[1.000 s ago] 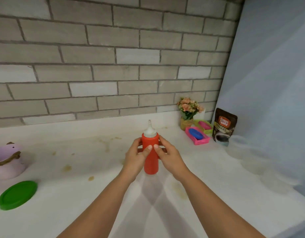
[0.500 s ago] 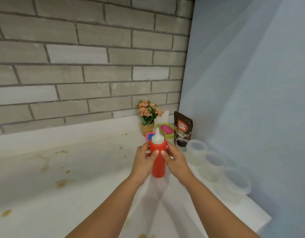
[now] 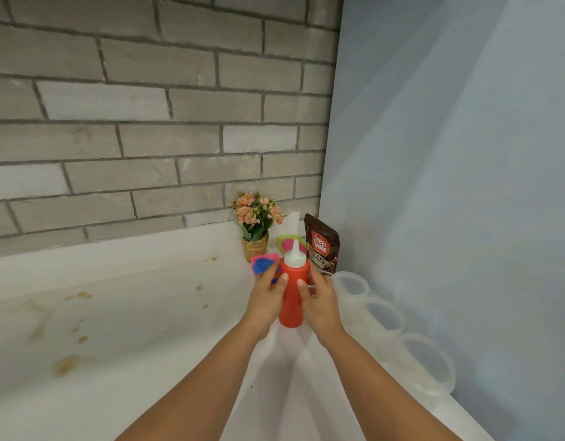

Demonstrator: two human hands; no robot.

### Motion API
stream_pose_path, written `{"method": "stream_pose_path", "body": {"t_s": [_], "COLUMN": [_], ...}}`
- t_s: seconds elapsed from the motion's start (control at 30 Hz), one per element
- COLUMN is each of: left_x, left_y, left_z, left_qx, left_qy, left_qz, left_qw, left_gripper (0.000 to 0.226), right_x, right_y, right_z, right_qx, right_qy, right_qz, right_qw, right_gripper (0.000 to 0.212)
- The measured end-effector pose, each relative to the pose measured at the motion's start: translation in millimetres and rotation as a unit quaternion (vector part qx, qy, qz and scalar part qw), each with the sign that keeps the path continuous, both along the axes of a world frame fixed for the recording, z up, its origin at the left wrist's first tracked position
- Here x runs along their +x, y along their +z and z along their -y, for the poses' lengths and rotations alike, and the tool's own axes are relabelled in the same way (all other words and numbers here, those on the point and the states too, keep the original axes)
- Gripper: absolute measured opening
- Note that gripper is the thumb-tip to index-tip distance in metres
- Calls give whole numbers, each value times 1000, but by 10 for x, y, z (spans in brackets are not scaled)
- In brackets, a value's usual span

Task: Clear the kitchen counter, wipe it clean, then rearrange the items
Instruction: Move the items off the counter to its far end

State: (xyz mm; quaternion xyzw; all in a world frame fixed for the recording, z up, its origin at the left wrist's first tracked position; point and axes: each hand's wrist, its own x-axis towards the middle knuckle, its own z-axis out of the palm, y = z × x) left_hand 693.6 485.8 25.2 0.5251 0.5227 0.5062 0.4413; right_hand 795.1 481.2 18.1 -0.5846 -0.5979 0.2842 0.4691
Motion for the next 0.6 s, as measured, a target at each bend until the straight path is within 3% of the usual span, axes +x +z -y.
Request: {"method": "stream_pose_path", "body": {"t_s": [0.17, 0.6], "left_x": [69, 121], "left_y": [0, -3], "left_z": [-114, -156], "left_qx": [-22, -22], "left_qy": [-14, -52], "left_qz": [74, 119], "left_qw": [997, 991], "left_gripper": [41, 43], "right_x": [6, 75], "right_y": [-27, 27], "right_z": [-128, -257], "right_qx": [-4, -42], "right_qy": [-25, -1], "right_qz": [-2, -53], "right_qw": [1000, 998], "right_gripper": [50, 51]}}
